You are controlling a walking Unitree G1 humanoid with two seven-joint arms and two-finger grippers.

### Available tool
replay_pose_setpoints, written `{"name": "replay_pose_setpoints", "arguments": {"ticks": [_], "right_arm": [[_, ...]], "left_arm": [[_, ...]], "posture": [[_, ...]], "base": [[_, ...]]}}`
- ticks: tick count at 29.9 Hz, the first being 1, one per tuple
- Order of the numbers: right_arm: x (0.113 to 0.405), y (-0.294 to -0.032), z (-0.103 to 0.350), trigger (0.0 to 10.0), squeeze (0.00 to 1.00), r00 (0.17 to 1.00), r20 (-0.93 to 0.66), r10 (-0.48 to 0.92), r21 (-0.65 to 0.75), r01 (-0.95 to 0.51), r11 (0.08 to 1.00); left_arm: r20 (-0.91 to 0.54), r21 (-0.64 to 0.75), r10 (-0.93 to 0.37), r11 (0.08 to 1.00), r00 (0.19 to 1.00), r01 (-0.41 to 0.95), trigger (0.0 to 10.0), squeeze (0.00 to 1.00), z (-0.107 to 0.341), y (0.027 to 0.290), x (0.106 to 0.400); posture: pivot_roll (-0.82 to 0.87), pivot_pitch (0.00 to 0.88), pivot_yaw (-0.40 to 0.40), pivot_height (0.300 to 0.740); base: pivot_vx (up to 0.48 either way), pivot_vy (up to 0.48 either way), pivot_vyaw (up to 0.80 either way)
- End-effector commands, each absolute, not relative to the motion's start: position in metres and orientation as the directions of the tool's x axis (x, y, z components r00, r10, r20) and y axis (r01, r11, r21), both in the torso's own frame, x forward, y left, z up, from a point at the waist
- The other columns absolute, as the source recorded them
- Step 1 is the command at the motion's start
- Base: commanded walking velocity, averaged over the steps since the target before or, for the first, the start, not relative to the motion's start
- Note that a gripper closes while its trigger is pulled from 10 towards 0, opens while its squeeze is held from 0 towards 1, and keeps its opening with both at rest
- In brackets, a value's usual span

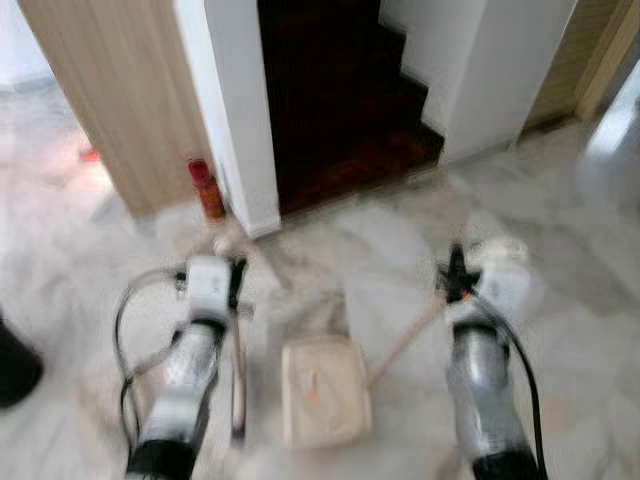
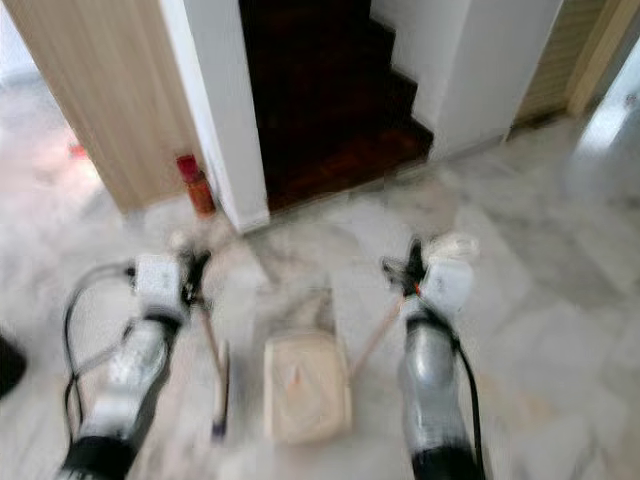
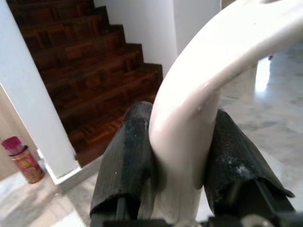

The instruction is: Sweep floor

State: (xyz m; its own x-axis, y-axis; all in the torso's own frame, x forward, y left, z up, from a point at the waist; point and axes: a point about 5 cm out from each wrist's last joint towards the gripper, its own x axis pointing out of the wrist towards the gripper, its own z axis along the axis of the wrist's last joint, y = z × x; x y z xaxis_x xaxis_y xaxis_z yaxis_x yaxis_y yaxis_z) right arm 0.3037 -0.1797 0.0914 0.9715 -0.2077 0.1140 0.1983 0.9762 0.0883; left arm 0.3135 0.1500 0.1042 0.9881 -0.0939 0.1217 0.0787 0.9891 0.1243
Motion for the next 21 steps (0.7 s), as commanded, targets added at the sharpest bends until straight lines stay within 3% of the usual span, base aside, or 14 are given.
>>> {"name": "replay_pose_setpoints", "arguments": {"ticks": [1,6,21], "right_arm": [[0.3085,-0.1768,0.1060,10.0,0.00,0.965,0.177,-0.194,0.082,0.182,0.980],[0.3085,-0.1768,0.1060,10.0,0.00,0.965,0.176,-0.194,0.090,0.180,0.979],[0.3082,-0.1681,0.1000,10.0,0.00,0.977,0.147,-0.155,0.106,0.141,0.984]], "left_arm": [[0.161,0.128,-0.090,0.989,0.983,0.070,10.0,0.00,0.1140,0.1522,0.3155],[0.159,0.128,-0.093,0.989,0.983,0.073,10.0,0.00,0.1133,0.1515,0.3148],[0.155,0.102,-0.106,0.991,0.982,0.091,10.0,0.00,0.1124,0.1504,0.3126]], "posture": [[0.02,0.000,-0.003,0.740],[0.02,0.000,-0.003,0.740],[0.03,0.000,0.000,0.740]], "base": [[0.000,0.480,0.56],[0.000,0.480,0.56],[0.000,0.479,0.00]]}}
